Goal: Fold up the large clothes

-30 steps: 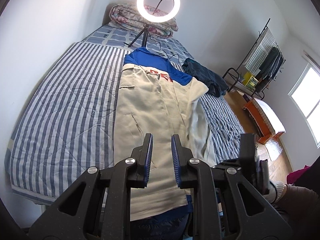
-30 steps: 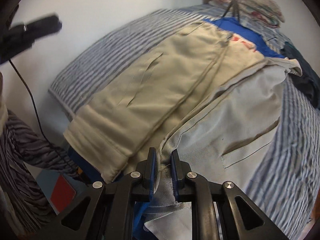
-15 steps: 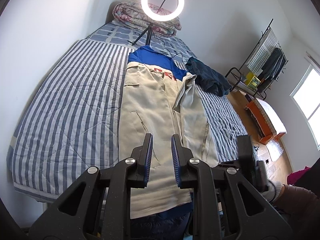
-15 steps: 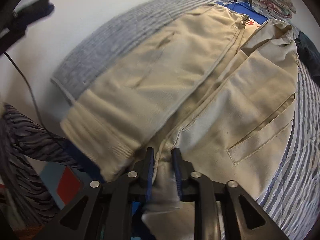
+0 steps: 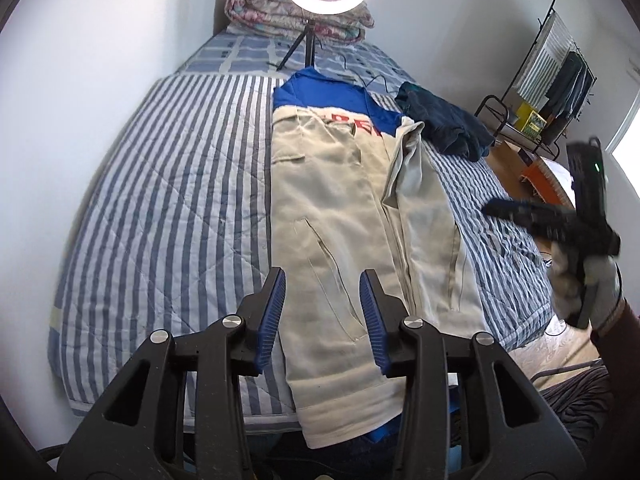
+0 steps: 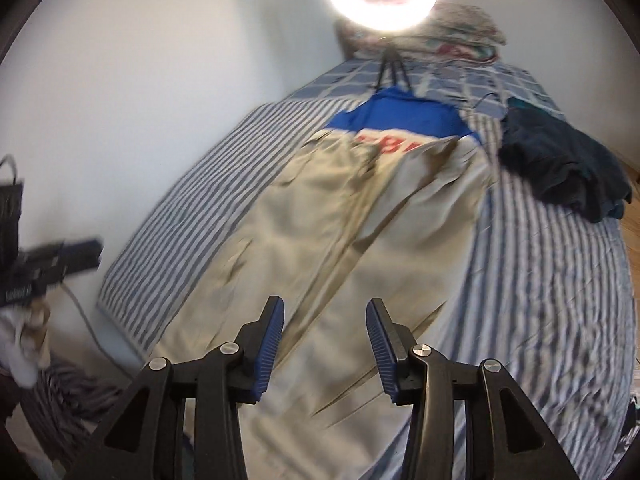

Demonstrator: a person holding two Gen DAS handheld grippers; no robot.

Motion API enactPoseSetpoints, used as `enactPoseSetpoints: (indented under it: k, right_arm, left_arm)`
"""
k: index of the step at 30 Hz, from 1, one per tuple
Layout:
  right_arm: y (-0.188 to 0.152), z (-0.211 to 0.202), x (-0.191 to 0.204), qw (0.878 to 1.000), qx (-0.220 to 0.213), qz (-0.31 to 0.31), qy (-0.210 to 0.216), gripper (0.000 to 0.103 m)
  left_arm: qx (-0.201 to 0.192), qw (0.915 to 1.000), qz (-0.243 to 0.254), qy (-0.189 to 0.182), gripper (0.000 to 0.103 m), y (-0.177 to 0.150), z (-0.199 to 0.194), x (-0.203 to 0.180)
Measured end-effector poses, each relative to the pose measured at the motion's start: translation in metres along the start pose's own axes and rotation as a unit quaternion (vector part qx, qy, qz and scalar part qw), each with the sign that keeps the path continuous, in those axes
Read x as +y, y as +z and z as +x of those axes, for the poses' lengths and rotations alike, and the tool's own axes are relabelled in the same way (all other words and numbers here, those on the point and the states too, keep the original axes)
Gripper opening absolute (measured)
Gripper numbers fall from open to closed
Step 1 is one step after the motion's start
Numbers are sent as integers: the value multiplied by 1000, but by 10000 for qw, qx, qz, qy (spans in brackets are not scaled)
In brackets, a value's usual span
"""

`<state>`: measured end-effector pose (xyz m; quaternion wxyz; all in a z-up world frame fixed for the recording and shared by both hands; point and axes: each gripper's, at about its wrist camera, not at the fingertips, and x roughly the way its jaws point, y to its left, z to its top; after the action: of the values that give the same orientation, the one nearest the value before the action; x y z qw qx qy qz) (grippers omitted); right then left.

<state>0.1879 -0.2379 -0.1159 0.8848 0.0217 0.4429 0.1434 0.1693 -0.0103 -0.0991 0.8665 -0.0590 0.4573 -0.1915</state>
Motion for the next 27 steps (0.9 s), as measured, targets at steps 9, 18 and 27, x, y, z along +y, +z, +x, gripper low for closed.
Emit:
enactPoseSetpoints:
  k: [9, 18, 27]
  right_arm:
    - [80, 52, -80, 9974, -82, 632, -343, 52]
    - [121, 126, -111, 9945, 24, 849, -608, 51]
    - [143, 145, -114, 9928, 101, 775, -912, 6]
  left_arm:
    - [165, 9996, -153, -146, 39, 7, 12, 5]
    - [257, 9992, -166, -242, 39, 16, 22, 4]
    - [259, 9986, -135, -436, 39, 18, 19, 1]
